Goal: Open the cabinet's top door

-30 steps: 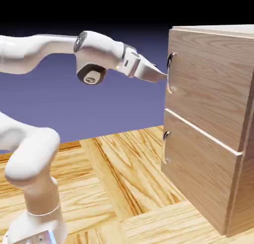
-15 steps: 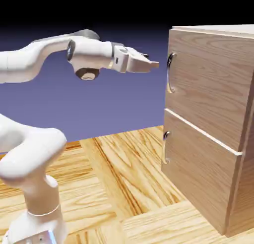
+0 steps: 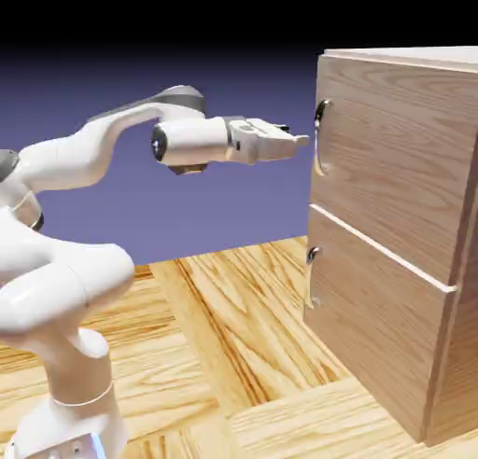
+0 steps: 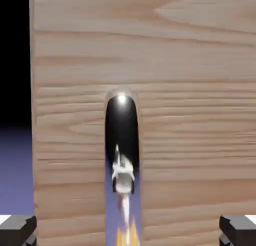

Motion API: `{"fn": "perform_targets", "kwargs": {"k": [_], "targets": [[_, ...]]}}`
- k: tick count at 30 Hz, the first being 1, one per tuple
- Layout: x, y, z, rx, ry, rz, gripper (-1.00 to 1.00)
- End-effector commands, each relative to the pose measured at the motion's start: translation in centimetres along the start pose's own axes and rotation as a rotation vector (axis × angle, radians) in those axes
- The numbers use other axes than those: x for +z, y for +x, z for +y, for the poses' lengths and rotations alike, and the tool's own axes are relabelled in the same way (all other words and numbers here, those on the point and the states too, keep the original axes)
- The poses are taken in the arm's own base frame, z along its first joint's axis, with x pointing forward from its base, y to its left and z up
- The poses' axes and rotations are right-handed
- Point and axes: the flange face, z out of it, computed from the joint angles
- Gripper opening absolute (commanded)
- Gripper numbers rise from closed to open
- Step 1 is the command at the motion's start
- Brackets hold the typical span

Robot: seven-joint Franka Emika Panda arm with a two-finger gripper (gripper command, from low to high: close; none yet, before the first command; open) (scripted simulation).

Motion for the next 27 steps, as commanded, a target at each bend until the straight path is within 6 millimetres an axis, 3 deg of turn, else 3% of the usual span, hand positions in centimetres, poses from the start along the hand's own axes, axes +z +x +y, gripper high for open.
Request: {"fn": "perform_targets", "kwargs": {"k": [1,6,7,8,15,22,27], "targets": [[0.0,0.0,0.0,0.0,0.0,0.0,1.0],[5.0,0.0,0.0,0.0,0.0,0.0,1.0],[5.0,0.0,0.0,0.0,0.0,0.0,-1.0],[5.0,0.0,0.0,0.0,0.0,0.0,-1.0],[-1.1,2.1,2.1,0.0,0.119,-0.119,-1.0],[-7.3,5.3,5.3,0.0,0.254,-0.254,-1.0],[-10.5,7.6,7.6,0.0,0.334,-0.334,-1.0]]}}
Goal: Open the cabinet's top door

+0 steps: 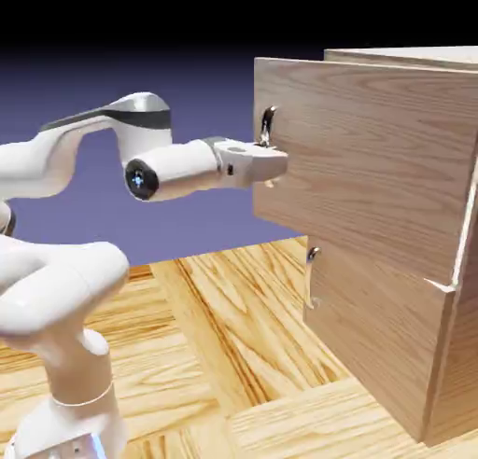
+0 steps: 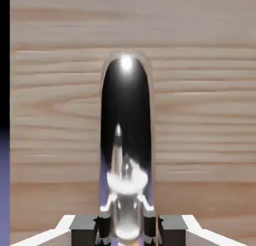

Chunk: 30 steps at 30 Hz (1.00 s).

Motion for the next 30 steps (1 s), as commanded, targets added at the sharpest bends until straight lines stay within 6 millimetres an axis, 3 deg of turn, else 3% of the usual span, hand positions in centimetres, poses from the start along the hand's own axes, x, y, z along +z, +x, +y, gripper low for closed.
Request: {"fn": "perform_targets", "kwargs": {"k": [1,15,30], "targets": [[-0.7,0.2,0.2,0.0,0.013,-0.013,-1.0],[-8.8,3.2,3.2,-0.001,0.174,-0.169,-1.0],[-9.0,3.4,3.5,0.001,0.179,-0.177,-1.0]]}}
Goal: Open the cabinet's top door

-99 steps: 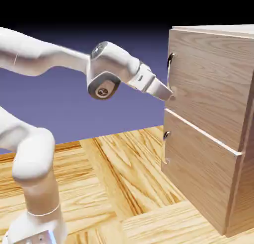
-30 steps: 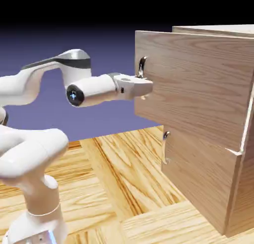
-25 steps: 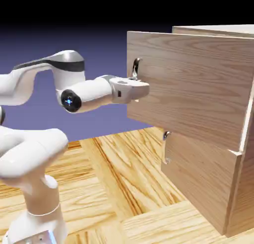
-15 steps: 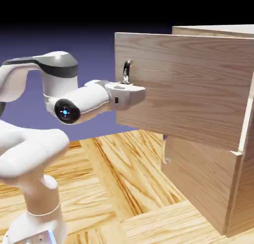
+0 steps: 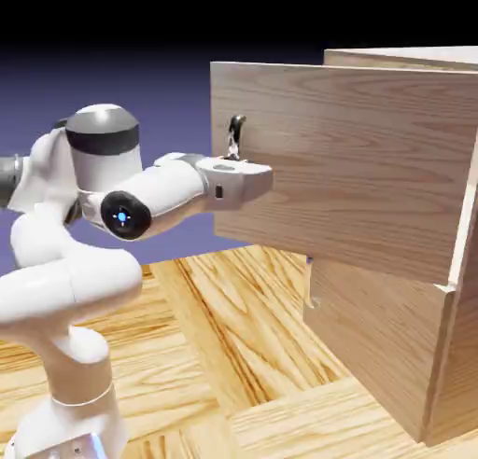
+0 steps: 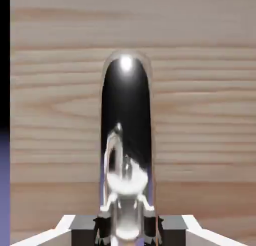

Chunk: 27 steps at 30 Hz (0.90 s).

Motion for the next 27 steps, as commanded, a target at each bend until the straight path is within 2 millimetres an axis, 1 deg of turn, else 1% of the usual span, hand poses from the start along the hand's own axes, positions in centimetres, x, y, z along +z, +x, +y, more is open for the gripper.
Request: {"fn": "perform_targets", "kwargs": {"k": [1,3,15,27], "targets": [[-0.2,0.1,0.1,0.0,0.004,-0.004,-1.0],[-1.0,0.3,0.3,-0.001,0.018,-0.021,-1.0],[-7.4,2.7,2.6,-0.001,0.144,-0.147,-1.0],[-13.5,6.2,6.1,0.0,0.283,-0.285,-1.0]]}}
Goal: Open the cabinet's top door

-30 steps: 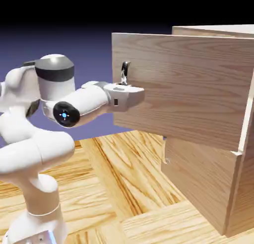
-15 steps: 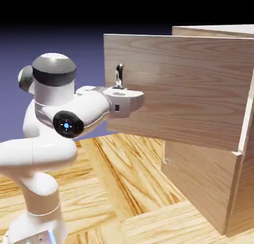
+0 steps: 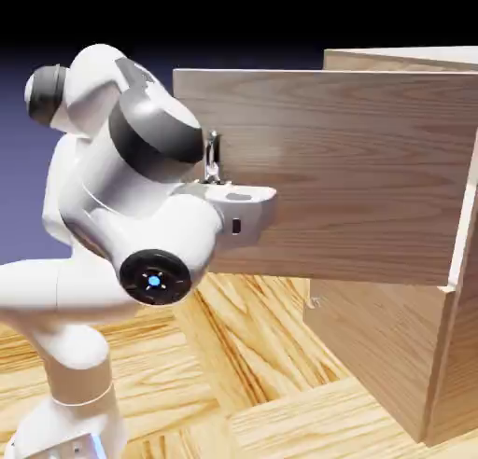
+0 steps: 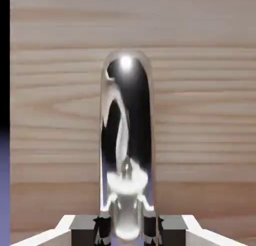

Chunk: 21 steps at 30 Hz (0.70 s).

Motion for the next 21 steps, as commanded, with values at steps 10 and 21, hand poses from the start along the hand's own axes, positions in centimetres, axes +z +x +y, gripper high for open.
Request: {"fn": "perform_targets", "kwargs": {"k": [10,21], "targets": [[-7.0,2.5,2.5,0.0,0.137,-0.137,-1.0],[-14.1,6.6,6.6,0.0,0.299,-0.299,-1.0]]}}
